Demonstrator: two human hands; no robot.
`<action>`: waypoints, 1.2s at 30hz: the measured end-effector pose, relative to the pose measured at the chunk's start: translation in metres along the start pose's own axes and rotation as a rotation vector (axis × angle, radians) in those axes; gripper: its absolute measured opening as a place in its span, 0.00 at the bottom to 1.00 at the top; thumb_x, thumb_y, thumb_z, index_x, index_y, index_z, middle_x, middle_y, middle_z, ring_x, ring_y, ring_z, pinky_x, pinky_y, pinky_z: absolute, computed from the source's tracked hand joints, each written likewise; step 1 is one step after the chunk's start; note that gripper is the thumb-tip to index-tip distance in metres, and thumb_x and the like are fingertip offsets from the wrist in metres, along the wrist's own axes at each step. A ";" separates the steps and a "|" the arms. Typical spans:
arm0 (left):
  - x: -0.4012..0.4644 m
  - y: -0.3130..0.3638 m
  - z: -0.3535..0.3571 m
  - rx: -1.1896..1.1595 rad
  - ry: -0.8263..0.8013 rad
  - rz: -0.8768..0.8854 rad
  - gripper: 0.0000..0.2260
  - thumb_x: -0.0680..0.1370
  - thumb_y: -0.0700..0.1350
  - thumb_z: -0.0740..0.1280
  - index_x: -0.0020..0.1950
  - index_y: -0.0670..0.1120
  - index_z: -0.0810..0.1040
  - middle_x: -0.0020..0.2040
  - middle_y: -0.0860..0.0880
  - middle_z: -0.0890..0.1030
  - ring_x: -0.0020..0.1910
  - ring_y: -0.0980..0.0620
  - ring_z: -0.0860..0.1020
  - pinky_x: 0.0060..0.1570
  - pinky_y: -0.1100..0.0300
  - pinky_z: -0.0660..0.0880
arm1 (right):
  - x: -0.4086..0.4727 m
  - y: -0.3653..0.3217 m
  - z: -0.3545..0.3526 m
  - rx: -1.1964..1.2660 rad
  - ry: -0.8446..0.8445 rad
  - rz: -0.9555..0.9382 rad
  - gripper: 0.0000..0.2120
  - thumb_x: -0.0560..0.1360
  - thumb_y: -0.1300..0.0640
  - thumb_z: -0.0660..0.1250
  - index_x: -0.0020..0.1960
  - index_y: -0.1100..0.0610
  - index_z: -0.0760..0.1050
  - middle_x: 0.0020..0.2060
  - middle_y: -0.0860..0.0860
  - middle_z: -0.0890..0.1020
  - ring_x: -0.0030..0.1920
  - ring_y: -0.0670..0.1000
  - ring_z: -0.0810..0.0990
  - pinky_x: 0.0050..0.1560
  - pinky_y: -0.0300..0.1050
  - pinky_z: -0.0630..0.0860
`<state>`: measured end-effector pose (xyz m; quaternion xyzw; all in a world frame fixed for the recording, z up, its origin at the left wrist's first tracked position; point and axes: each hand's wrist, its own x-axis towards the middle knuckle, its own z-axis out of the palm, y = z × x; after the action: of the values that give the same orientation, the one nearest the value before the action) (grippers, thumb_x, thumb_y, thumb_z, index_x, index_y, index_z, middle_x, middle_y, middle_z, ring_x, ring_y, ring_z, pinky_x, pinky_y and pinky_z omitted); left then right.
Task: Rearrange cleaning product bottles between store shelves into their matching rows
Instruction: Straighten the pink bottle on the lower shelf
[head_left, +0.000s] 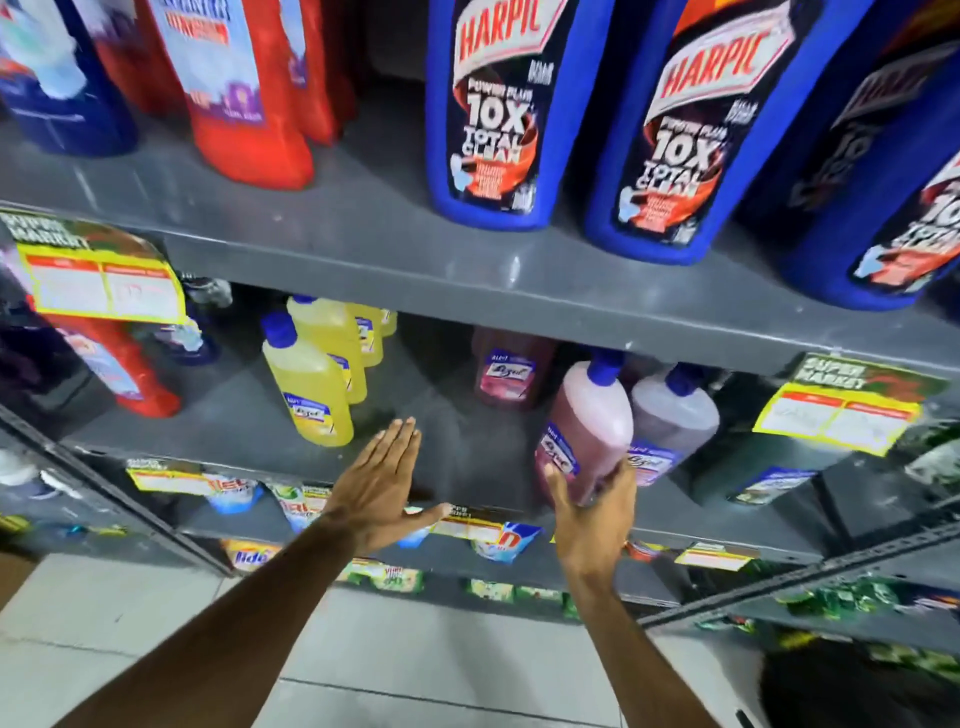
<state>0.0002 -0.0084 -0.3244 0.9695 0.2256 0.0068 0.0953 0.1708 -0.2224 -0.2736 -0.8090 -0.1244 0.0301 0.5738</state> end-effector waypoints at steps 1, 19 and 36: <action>0.001 -0.003 0.004 -0.012 0.001 -0.009 0.55 0.74 0.79 0.47 0.84 0.37 0.45 0.85 0.40 0.43 0.85 0.43 0.43 0.81 0.54 0.37 | 0.001 0.004 0.002 -0.005 0.017 -0.005 0.34 0.70 0.53 0.82 0.71 0.53 0.70 0.62 0.52 0.80 0.60 0.55 0.82 0.61 0.61 0.82; 0.001 -0.014 0.035 -0.047 0.009 -0.035 0.53 0.77 0.78 0.52 0.85 0.39 0.45 0.86 0.41 0.45 0.85 0.43 0.46 0.82 0.49 0.43 | 0.049 0.021 0.045 0.052 -0.520 -0.014 0.32 0.70 0.55 0.82 0.70 0.52 0.73 0.62 0.49 0.86 0.61 0.49 0.85 0.66 0.56 0.81; 0.003 -0.014 0.035 -0.036 -0.008 -0.028 0.56 0.73 0.82 0.42 0.85 0.40 0.44 0.86 0.41 0.46 0.85 0.44 0.45 0.83 0.50 0.45 | 0.072 0.021 0.052 -0.011 -0.665 0.022 0.31 0.71 0.60 0.82 0.70 0.55 0.73 0.57 0.50 0.85 0.58 0.46 0.85 0.53 0.36 0.84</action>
<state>-0.0011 -0.0009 -0.3619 0.9644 0.2386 0.0059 0.1138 0.2343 -0.1634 -0.3039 -0.7593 -0.2962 0.2979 0.4969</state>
